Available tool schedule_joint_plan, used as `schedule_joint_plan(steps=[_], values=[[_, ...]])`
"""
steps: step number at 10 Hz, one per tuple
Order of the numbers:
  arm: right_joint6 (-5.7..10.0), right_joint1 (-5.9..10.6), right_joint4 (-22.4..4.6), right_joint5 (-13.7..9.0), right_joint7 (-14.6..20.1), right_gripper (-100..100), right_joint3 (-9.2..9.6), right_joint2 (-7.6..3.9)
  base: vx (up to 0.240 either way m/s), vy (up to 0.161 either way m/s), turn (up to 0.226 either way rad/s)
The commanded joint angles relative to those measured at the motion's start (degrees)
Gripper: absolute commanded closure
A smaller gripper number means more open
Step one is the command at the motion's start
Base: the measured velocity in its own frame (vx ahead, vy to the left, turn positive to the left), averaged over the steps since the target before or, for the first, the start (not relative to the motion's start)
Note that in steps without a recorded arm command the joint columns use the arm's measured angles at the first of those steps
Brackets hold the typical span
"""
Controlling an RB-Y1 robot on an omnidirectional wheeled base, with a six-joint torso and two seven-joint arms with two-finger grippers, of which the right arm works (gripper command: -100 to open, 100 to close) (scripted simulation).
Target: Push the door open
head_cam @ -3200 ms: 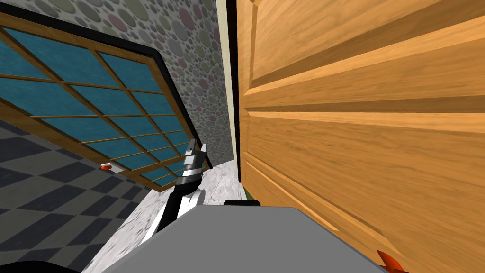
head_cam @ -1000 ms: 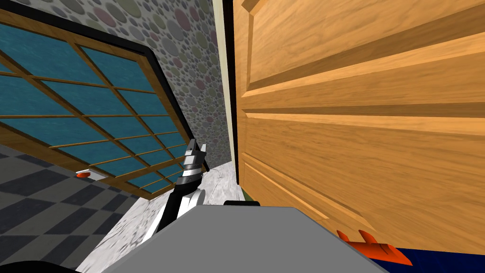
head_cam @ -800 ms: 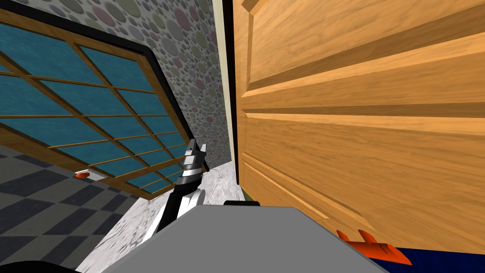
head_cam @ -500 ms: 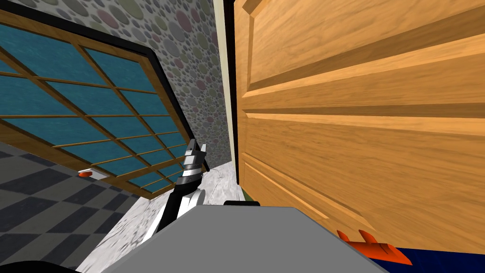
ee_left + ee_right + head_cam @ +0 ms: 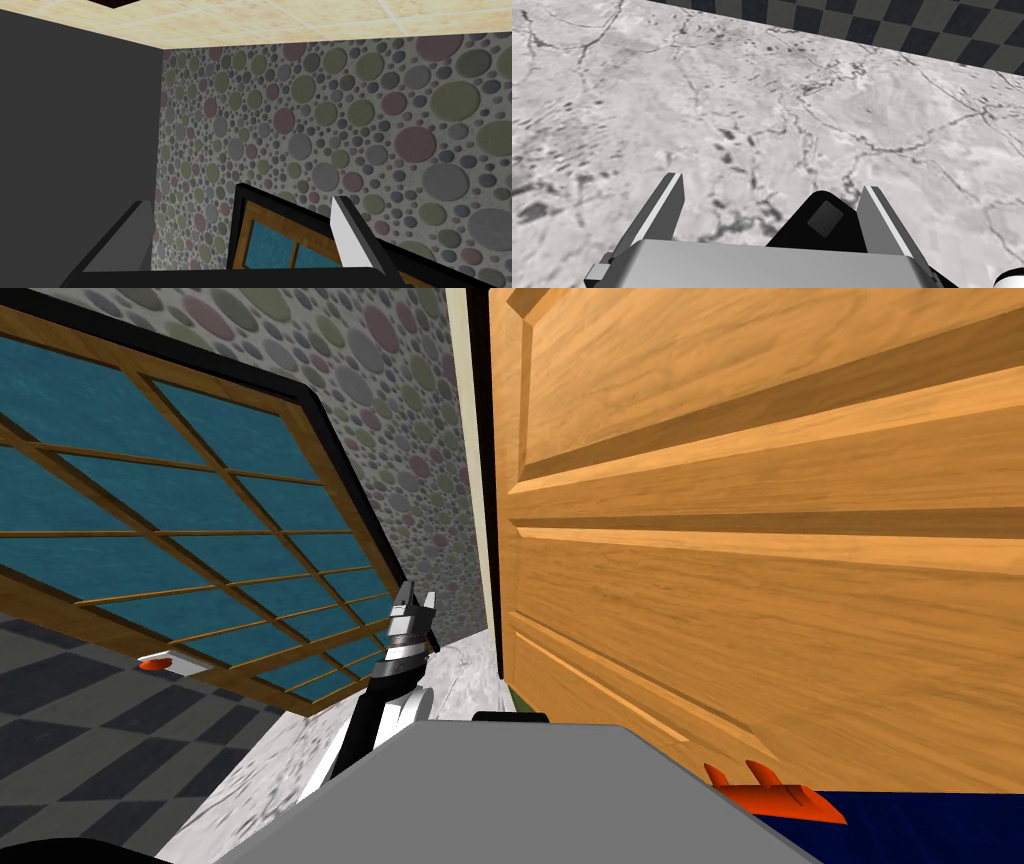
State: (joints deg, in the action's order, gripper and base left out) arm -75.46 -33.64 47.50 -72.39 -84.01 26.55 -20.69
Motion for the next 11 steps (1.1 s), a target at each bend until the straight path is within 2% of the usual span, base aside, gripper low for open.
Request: schedule_joint_plan(steps=[1,9,11], values=[[-0.19,-0.02,0.24,-0.13,0.17,-100,0.14,-0.13,0.026,-0.016,-0.070],[-0.19,-0.02,0.24,-0.13,0.17,-100,0.14,-0.13,0.000,0.000,0.001],[-0.80,-0.09,0.34,-0.73,0.12,-100,0.45,-0.43,0.020,-0.014,-0.062]])
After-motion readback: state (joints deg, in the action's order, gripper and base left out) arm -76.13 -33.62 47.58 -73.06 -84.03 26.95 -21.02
